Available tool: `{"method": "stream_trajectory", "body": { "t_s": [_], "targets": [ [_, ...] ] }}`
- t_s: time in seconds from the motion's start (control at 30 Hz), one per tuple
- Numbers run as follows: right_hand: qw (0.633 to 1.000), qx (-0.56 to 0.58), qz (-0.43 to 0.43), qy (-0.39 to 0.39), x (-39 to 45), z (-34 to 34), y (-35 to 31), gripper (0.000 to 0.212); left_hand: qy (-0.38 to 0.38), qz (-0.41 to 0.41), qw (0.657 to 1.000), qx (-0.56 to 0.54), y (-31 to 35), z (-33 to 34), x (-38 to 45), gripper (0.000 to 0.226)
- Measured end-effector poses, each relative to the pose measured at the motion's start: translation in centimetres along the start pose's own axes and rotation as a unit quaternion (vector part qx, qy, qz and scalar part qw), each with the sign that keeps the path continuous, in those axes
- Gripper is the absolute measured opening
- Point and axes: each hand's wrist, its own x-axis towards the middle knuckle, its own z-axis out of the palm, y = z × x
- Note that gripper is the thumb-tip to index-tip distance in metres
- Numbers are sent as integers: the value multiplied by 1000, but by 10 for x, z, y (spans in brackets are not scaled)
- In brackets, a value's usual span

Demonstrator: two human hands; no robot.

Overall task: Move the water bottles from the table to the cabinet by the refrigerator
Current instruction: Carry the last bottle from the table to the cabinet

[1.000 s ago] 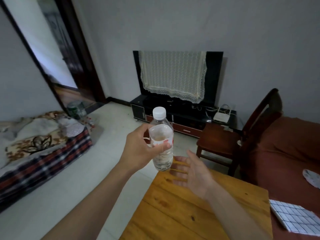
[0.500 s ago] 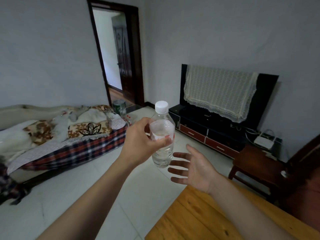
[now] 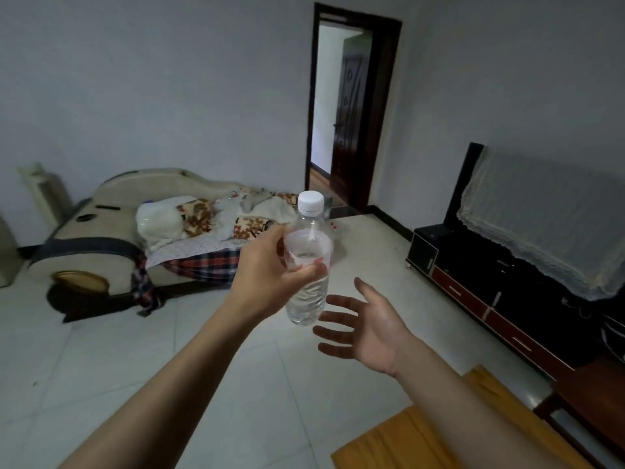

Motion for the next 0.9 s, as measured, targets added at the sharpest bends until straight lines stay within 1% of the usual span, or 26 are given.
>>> {"method": "stream_trajectory", "body": {
  "t_s": [0.13, 0.27, 0.33, 0.57, 0.73, 0.9],
  "targets": [
    [998, -21, 33, -55, 28, 18, 2, 65, 32, -22, 998, 53, -11, -18, -5, 66],
    [991, -41, 67, -111, 55, 28, 0, 62, 82, -44, 991, 98, -13, -27, -10, 60],
    [985, -55, 81, -144, 67, 34, -2, 61, 114, -59, 985, 118, -11, -31, -13, 61],
    [957, -109, 135, -232, 83, 71, 6, 63, 211, -113, 961, 140, -10, -64, -43, 62],
    [938, -176, 144, -260, 77, 114, 23, 64, 256, -135, 944, 157, -13, -101, -70, 61],
    [925, -199, 150, -286, 65, 156, 50, 66, 285, -142, 933, 170, -20, -140, -100, 58]
  ]
}}
